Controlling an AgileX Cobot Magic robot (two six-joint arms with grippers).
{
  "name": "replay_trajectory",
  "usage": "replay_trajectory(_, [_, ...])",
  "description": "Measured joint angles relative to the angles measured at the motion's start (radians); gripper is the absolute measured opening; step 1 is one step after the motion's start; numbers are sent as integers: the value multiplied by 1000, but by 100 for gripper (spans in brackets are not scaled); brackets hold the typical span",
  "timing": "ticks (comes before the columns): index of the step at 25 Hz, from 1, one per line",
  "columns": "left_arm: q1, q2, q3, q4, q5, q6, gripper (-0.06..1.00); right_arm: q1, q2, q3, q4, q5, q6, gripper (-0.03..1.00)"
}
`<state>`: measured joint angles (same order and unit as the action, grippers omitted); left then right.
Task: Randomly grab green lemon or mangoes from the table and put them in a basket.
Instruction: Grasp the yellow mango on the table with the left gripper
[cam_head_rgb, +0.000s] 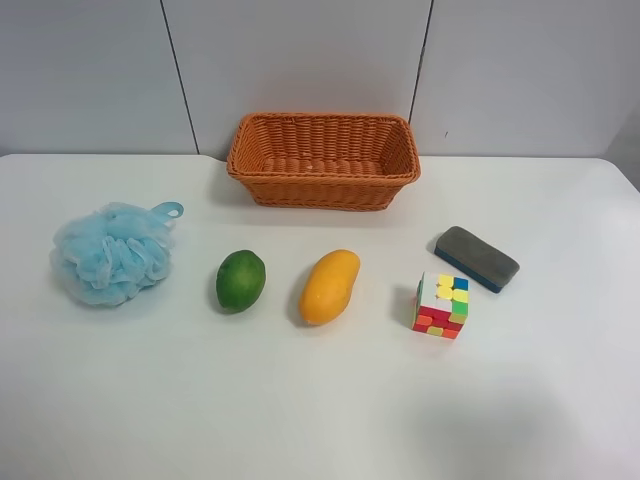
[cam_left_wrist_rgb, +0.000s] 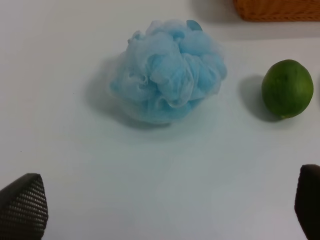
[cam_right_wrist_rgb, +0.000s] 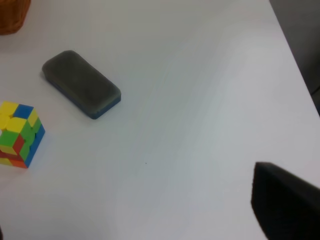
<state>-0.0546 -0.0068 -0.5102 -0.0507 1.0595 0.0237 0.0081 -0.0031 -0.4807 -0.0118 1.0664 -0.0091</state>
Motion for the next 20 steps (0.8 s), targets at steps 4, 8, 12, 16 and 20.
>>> replay_trajectory(4, [0, 0, 0, 0, 0, 0, 99, 0, 0, 0, 0, 0, 0, 99])
replay_trajectory(8, [0, 0, 0, 0, 0, 0, 99, 0, 0, 0, 0, 0, 0, 99])
replay_trajectory(12, [0, 0, 0, 1, 0, 0, 99, 0, 0, 0, 0, 0, 0, 99])
replay_trajectory(16, [0, 0, 0, 2, 0, 0, 99, 0, 0, 0, 0, 0, 0, 99])
replay_trajectory(20, [0, 0, 0, 3, 0, 0, 99, 0, 0, 0, 0, 0, 0, 99])
